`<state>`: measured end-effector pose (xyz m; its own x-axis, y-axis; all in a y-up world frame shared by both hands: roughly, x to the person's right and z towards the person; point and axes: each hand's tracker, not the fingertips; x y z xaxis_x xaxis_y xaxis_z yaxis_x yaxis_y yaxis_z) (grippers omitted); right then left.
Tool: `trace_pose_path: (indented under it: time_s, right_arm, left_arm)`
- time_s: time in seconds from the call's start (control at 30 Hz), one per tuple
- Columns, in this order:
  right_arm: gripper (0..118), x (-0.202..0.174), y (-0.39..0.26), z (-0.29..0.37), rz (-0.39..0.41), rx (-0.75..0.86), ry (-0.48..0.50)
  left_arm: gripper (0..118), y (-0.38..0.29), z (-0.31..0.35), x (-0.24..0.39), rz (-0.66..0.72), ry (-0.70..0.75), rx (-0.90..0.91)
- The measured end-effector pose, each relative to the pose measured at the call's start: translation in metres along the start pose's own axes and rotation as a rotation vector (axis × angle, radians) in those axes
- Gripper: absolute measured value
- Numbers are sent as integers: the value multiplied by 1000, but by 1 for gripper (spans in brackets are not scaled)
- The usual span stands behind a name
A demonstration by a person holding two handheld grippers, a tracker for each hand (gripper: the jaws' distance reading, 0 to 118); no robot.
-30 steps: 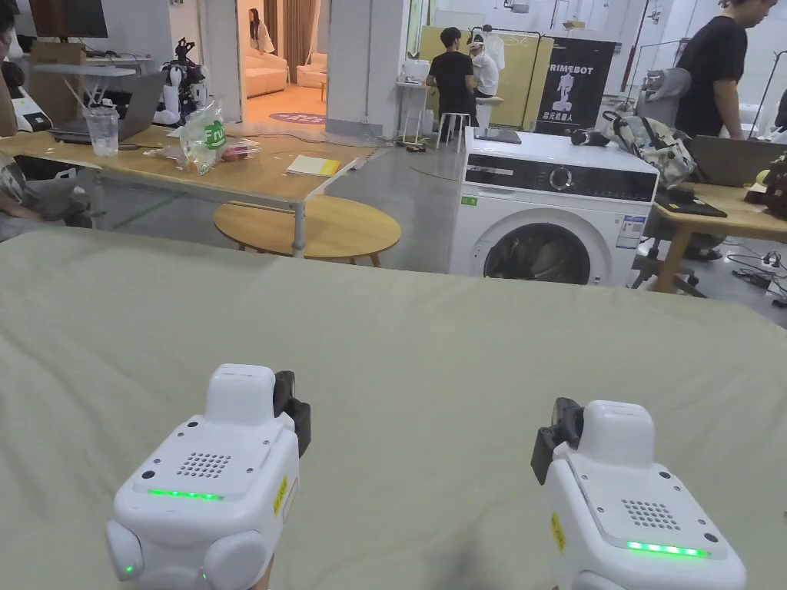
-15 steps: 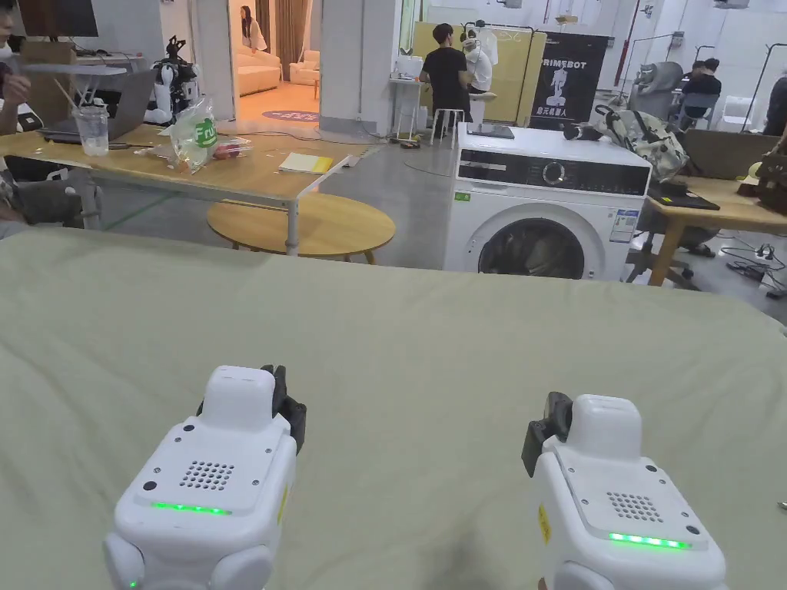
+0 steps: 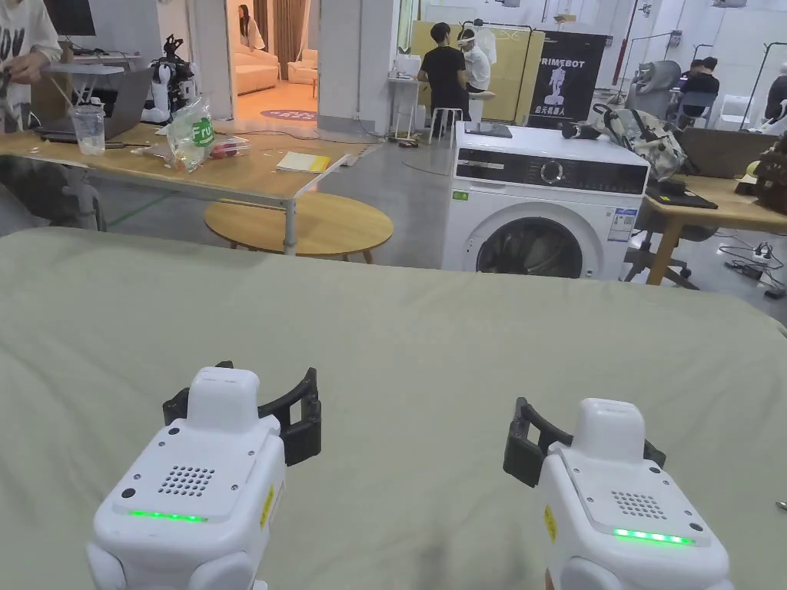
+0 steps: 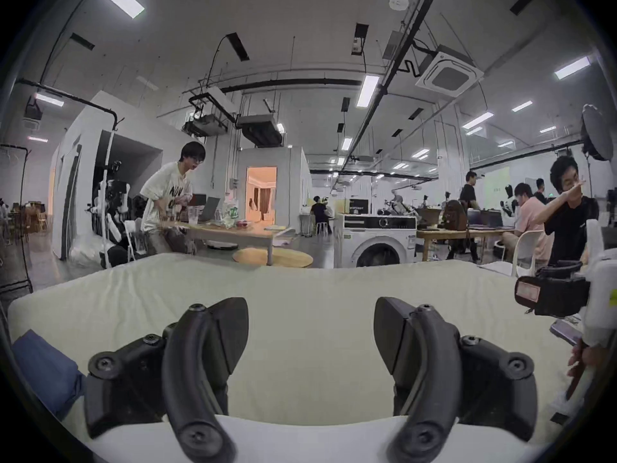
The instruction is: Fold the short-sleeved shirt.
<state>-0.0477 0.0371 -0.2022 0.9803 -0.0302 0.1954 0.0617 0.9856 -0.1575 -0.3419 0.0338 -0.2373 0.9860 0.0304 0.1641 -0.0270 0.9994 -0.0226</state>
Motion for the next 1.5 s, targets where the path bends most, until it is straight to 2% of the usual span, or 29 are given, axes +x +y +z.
trace_pose_path:
  time_s: [0.2, 0.43, 0.63, 0.8, 1.03, 1.23, 1.27, 1.3, 1.5]
  right_arm:
    - [77, -1, 0, 1, -1, 30, 2]
    - [77, -8, 2, 2, 5, 47, -23]
    - [77, -3, 0, -3, -48, 12, 30]
    - [77, -5, 2, -3, -45, 28, 33]
    - [77, -12, 8, -4, -36, 16, -18]
    - [78, -12, 17, -3, -95, -13, -45]
    - [81, -11, 18, -3, -104, -14, -45]
    - [85, -10, 18, -3, -105, -16, -42]
    - [86, -7, 19, -2, -125, -20, -17]
  left_arm:
    - [78, 2, 2, 1, -86, 7, 20]
    - [78, 4, 1, -6, -54, 33, -13]
    - [78, 2, 1, -13, -15, 31, -25]
    - [78, 3, 0, -14, -20, 30, -31]
    - [78, 5, 0, -14, -21, 21, -22]
    - [78, 5, 0, -17, 7, 9, -36]
    - [78, 5, 0, -17, 10, 9, -40]
    - [78, 5, 0, -18, 11, 8, -42]
    - [78, 3, 1, -19, -7, 25, -44]
